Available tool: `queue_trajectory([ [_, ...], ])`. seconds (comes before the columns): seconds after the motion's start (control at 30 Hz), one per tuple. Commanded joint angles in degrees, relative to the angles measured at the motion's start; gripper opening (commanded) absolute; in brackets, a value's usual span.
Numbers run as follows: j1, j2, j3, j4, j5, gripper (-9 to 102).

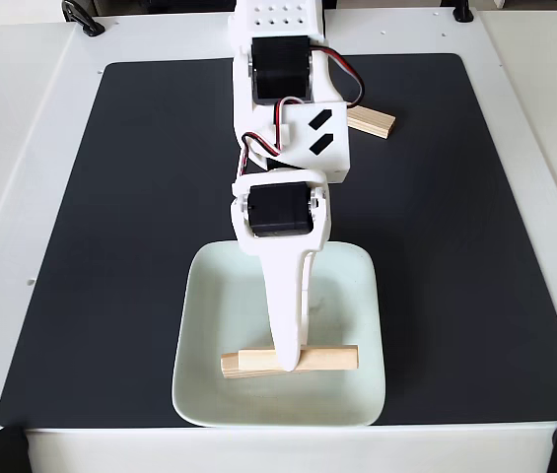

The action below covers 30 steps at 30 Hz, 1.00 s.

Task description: Pick up the wooden block and place them on the plate.

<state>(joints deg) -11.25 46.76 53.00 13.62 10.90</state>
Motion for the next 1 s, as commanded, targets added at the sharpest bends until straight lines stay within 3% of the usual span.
queue_trajectory([
  [0.0,-0.09,1.14,-2.11,-0.44,-3.34,4],
  [0.33,-0.09,2.55,1.14,-0.44,-4.31,30],
  [0.97,-0.70,10.37,5.98,-0.35,-3.43,31],
])
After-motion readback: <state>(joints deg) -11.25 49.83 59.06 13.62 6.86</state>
